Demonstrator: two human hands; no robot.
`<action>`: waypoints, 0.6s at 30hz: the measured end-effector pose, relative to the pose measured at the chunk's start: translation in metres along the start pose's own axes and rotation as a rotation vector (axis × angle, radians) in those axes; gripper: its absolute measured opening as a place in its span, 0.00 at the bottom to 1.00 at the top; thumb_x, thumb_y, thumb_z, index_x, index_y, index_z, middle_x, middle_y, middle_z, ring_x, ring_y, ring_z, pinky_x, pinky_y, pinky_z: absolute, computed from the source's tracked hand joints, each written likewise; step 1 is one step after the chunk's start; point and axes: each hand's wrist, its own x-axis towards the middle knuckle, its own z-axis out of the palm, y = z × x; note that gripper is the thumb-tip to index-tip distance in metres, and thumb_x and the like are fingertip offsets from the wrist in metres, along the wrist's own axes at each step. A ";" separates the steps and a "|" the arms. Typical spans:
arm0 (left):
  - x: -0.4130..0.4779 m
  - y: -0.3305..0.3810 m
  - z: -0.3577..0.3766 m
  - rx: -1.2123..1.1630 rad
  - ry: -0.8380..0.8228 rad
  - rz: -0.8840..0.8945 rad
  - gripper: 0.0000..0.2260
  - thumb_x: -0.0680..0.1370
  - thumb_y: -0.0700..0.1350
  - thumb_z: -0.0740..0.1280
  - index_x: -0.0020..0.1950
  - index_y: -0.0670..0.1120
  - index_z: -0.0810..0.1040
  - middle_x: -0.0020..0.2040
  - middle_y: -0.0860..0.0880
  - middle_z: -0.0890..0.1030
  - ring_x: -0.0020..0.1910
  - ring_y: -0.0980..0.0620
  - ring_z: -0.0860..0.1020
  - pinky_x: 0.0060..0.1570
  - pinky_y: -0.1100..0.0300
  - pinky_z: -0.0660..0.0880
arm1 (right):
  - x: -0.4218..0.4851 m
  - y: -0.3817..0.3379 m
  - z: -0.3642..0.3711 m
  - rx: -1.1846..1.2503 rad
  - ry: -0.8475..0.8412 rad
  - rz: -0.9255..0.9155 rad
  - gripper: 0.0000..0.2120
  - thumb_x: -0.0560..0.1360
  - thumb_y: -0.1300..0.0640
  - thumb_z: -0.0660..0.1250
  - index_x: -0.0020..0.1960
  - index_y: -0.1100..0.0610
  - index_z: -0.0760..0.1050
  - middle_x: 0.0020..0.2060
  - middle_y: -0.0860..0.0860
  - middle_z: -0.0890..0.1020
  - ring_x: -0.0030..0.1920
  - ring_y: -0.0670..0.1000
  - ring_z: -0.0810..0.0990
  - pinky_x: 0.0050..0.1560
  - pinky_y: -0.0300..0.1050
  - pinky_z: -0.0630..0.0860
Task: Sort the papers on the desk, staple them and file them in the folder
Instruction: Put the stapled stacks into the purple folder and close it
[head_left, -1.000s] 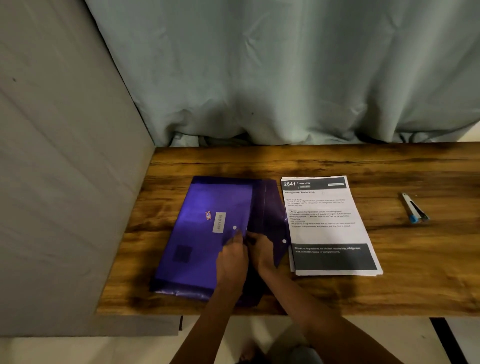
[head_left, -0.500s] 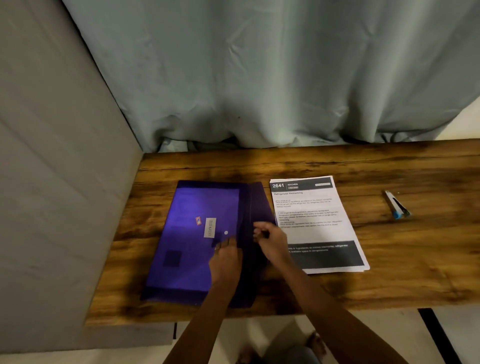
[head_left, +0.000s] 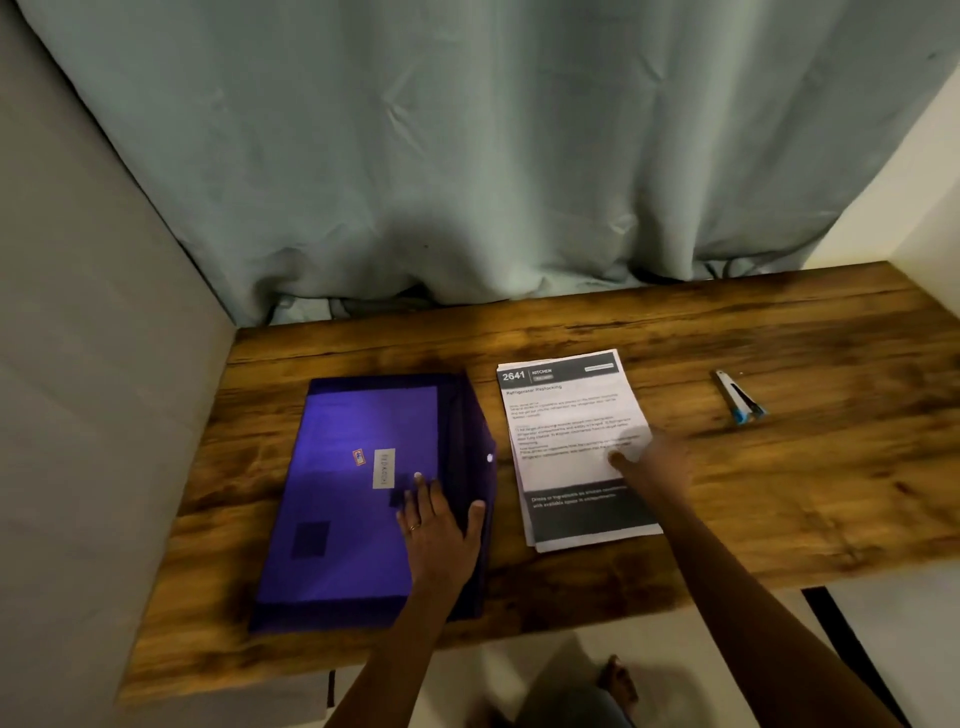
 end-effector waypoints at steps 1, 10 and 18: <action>0.000 0.000 0.002 0.018 0.003 0.000 0.36 0.79 0.63 0.53 0.78 0.41 0.49 0.79 0.43 0.46 0.77 0.42 0.46 0.74 0.47 0.42 | 0.001 0.002 0.000 -0.018 -0.021 0.015 0.43 0.71 0.42 0.71 0.73 0.62 0.54 0.70 0.63 0.61 0.70 0.64 0.60 0.69 0.58 0.60; -0.002 0.003 0.013 0.148 0.008 -0.015 0.55 0.61 0.77 0.38 0.78 0.41 0.43 0.78 0.42 0.41 0.77 0.41 0.43 0.73 0.47 0.39 | 0.006 0.016 0.004 0.151 0.056 0.057 0.42 0.67 0.49 0.76 0.72 0.61 0.59 0.69 0.61 0.65 0.70 0.63 0.62 0.68 0.58 0.64; -0.005 -0.001 0.016 0.188 0.014 -0.009 0.60 0.58 0.81 0.41 0.78 0.41 0.44 0.78 0.42 0.45 0.77 0.41 0.45 0.73 0.47 0.42 | 0.000 0.023 0.008 0.193 0.123 0.026 0.40 0.66 0.51 0.77 0.71 0.61 0.60 0.67 0.60 0.68 0.67 0.61 0.66 0.66 0.56 0.67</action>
